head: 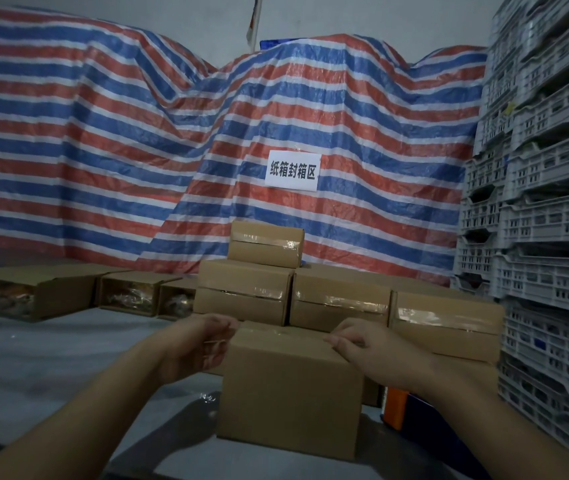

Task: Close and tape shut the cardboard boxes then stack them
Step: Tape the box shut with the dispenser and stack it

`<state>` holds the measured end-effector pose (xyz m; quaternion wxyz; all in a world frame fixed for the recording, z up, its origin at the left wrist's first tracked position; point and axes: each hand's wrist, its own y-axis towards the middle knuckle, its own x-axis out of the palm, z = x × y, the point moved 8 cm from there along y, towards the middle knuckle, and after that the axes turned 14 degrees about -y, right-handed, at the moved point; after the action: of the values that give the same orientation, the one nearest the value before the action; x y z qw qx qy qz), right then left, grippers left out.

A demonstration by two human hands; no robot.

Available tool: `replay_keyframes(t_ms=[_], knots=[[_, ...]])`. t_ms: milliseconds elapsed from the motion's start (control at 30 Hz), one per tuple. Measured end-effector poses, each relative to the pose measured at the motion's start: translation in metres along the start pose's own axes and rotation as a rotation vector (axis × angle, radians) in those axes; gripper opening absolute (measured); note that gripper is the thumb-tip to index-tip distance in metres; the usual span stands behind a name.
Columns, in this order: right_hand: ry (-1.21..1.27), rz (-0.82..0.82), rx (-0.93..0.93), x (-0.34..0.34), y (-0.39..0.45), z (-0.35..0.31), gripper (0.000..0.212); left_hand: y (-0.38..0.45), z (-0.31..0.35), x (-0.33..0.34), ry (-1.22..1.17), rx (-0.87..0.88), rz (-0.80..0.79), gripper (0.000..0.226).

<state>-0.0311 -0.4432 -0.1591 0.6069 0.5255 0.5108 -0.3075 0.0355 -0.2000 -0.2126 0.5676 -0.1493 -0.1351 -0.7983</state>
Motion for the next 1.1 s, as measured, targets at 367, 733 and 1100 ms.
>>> replay_keyframes(t_ms=[367,733,1100], knots=[[0.003,0.007,0.014,-0.002,-0.002,-0.002,0.031,0.001,-0.002,0.012,-0.106,0.052,-0.004,0.023],[-0.004,0.009,0.0,-0.002,0.0,-0.001,0.032,0.0,-0.009,0.012,-0.09,-0.01,0.041,0.011],[-0.007,0.001,-0.006,0.002,0.002,0.003,0.033,0.013,0.002,0.004,0.147,0.057,0.05,0.018]])
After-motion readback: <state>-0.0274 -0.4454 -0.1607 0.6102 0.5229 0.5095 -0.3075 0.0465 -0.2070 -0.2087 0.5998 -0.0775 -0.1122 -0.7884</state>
